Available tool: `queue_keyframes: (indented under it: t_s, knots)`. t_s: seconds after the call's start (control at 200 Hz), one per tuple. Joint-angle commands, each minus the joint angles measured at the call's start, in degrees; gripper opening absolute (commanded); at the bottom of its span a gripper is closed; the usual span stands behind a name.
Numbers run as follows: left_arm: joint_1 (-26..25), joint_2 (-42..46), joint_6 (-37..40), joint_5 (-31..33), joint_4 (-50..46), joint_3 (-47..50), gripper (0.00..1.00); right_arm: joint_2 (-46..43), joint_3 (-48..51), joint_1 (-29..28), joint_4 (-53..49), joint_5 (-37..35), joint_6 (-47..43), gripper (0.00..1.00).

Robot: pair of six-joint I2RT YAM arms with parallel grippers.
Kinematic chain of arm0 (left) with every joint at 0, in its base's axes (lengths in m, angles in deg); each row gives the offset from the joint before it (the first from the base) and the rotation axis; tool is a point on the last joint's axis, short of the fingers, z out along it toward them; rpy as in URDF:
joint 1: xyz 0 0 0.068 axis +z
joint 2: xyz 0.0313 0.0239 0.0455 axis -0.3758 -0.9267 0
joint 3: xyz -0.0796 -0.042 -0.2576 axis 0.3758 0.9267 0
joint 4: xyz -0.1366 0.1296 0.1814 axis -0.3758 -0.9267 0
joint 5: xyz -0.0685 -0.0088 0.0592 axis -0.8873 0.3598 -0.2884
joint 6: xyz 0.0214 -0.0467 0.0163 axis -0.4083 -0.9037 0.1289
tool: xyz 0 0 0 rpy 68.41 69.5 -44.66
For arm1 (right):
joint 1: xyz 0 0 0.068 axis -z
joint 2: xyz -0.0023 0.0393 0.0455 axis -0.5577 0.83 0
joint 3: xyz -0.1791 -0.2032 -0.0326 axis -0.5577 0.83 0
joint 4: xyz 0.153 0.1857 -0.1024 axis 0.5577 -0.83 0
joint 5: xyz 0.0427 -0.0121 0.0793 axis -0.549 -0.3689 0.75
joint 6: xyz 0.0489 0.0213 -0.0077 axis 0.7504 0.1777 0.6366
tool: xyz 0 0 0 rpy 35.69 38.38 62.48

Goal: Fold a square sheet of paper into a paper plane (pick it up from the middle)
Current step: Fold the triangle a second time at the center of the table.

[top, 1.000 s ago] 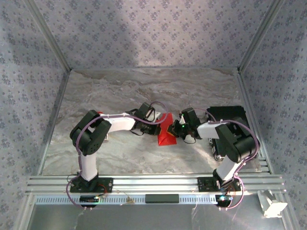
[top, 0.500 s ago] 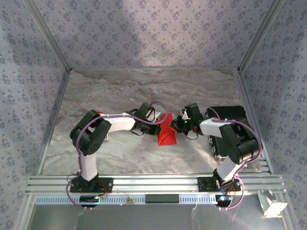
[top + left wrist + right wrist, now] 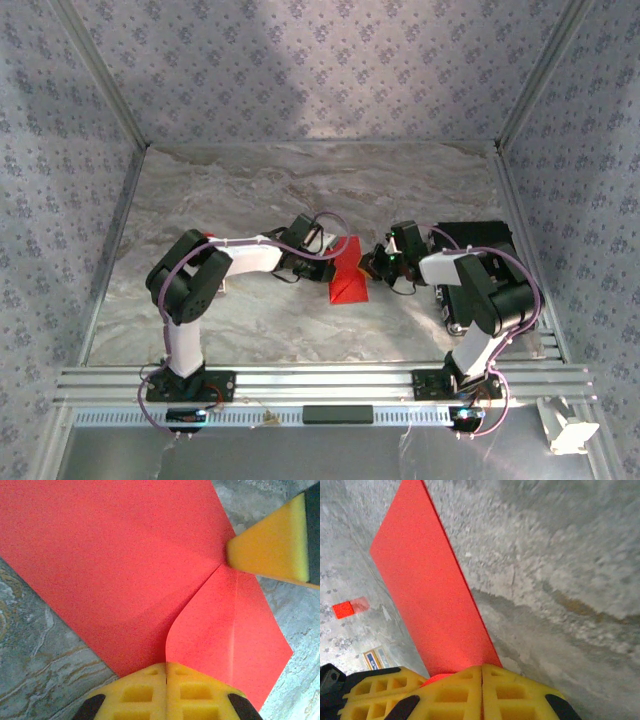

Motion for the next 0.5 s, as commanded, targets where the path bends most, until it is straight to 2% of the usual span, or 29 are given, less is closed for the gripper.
queue_keyframes:
  t_s: [0.0,0.08,0.185,0.295,0.495]
  knots:
    - [0.2,-1.7,1.2,-0.4,-2.0,-0.3,0.0,-3.2,-1.5,0.6,-6.3,-6.0,-0.9,0.09]
    - [0.2,-1.6,1.1,-0.3,-2.0,-0.3,0.0,-6.5,-3.7,-0.6,-11.6,-9.0,-4.6,0.09]
    - [0.2,-1.6,1.1,-0.3,-2.0,-0.3,0.0,-8.2,-3.8,-2.0,-9.4,-5.5,-5.8,0.1]
    - [0.2,-1.7,1.1,-0.4,-2.0,-0.4,0.0,-6.3,-3.8,-4.3,-6.9,-1.9,-4.1,0.1]
    - [0.2,-1.5,1.2,-0.2,-2.0,-0.3,0.0,-1.6,-3.0,-7.2,-2.4,-0.1,-1.4,0.09]
